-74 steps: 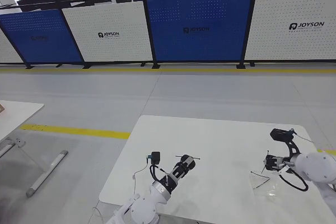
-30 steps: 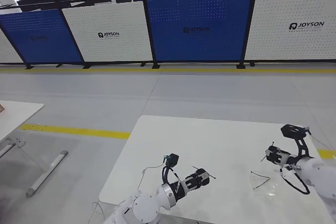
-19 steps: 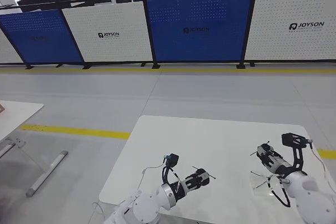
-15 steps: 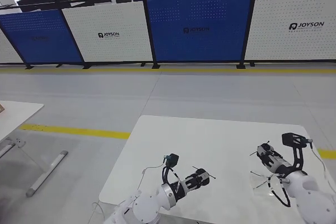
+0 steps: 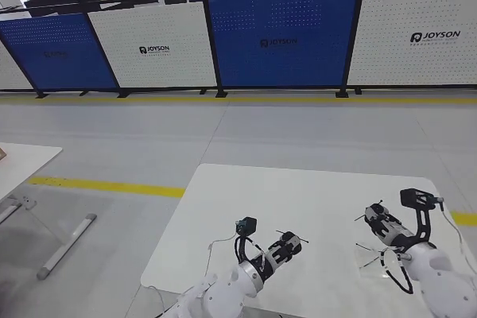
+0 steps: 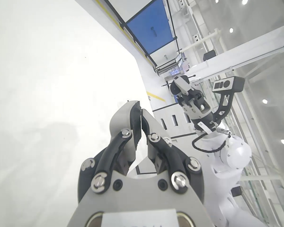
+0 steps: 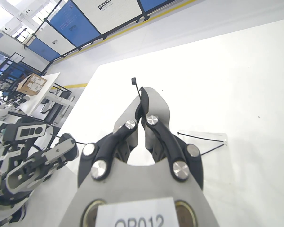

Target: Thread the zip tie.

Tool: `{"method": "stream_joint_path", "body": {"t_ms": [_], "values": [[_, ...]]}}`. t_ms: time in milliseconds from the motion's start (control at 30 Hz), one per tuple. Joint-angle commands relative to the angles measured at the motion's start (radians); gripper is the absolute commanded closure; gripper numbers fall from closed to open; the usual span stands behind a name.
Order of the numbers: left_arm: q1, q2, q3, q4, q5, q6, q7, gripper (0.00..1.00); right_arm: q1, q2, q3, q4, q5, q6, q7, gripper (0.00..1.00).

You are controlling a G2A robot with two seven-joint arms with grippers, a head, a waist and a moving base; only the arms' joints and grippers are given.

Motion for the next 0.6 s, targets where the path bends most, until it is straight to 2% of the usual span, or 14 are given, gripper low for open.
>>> {"method": "stream_joint_path", "body": {"t_ms": [0,100,167,233,300,400,467,567], "values": [[0.001,0.000,-0.002,-0.001,-0.001,-0.001,-0.002,1.00,0.000,0.000,0.000,0.000,0.000,0.000,0.000,1.00],[0.001,0.000,-0.002,-0.001,-0.001,-0.001,-0.002,1.00,0.000,0.000,0.000,0.000,0.000,0.000,0.000,1.00],[0.001,0.000,-0.002,-0.001,-0.001,-0.001,-0.002,1.00,-0.010,-0.005,0.009,-0.016,0.023,-0.035,-0.047,1.00],[0.001,0.000,-0.002,-0.001,-0.001,-0.001,-0.002,1.00,-0.051,-0.010,0.030,-0.030,0.064,-0.077,-0.139,1.00],[0.001,0.000,-0.002,-0.001,-0.001,-0.001,-0.002,1.00,-0.112,-0.012,0.058,-0.045,0.096,-0.142,-0.215,1.00],[0.001,0.000,-0.002,-0.001,-0.001,-0.001,-0.002,1.00,-0.209,-0.010,0.099,-0.064,0.112,-0.221,-0.262,1.00],[0.001,0.000,-0.002,-0.001,-0.001,-0.001,-0.002,1.00,-0.264,-0.008,0.118,-0.074,0.101,-0.255,-0.289,1.00],[0.001,0.000,-0.002,-0.001,-0.001,-0.001,-0.002,1.00,-0.307,-0.010,0.127,-0.089,0.100,-0.306,-0.289,1.00]]}}
